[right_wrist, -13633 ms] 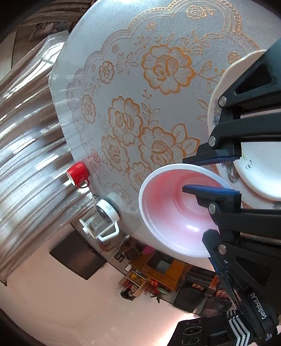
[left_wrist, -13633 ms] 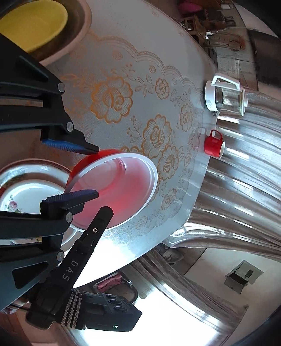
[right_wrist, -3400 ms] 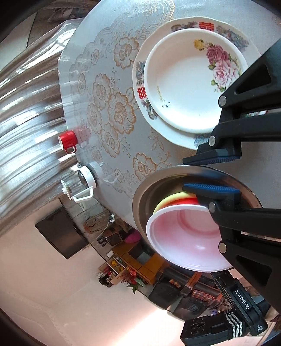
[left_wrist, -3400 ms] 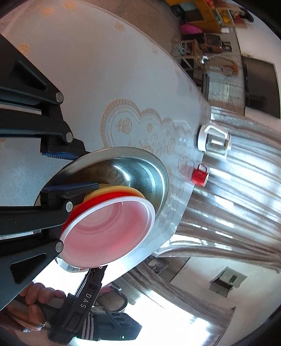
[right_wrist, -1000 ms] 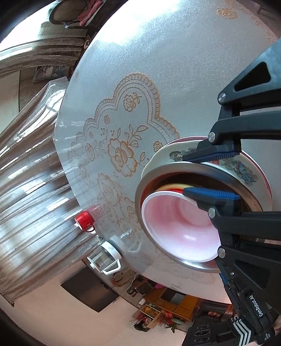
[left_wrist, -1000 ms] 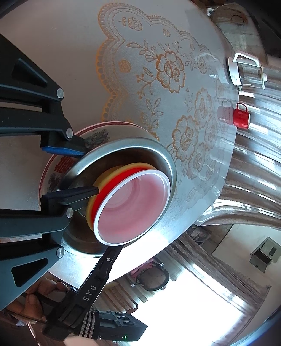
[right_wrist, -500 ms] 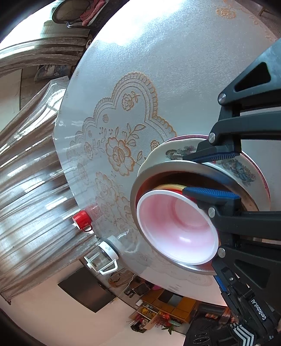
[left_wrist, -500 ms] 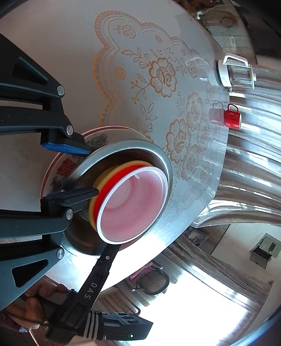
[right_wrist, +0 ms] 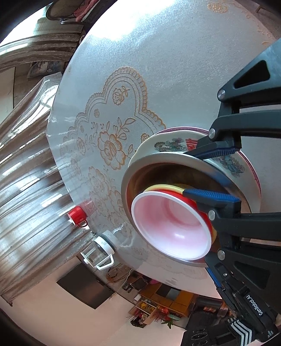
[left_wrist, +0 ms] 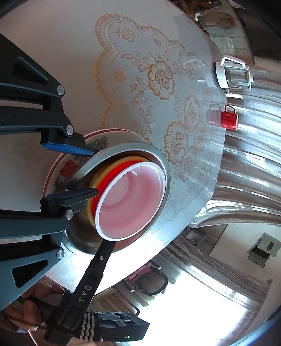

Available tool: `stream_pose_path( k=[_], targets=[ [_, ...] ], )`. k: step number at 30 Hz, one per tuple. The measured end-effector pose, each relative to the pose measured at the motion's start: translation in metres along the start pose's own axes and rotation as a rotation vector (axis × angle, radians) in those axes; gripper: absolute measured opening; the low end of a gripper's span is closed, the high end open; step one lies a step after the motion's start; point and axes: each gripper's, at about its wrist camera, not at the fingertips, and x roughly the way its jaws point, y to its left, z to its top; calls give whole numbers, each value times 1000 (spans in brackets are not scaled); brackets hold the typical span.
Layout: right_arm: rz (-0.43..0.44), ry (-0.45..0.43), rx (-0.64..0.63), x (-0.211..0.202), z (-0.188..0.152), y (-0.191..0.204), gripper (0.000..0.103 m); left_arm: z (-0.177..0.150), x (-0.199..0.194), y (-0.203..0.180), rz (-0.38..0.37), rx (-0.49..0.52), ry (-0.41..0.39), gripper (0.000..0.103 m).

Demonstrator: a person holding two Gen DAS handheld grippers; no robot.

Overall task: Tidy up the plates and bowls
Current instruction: 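Lower the basin onto the plate stack with the left gripper, then open the left gripper and withdraw it from the basin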

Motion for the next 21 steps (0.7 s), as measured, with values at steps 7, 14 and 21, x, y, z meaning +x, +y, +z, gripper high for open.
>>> stream_pose_path(
  k=[7, 14, 21],
  targets=[
    [-39, -20, -33, 3, -6, 4, 19, -1, -1, 0, 8, 4, -16, 29],
    [-34, -12, -29, 4, -5, 4, 22, -2, -6, 1, 13, -6, -28, 30],
    [-36, -2, -41, 4, -6, 7, 25, -5, -15, 5, 31, -13, -56, 32]
  ],
)
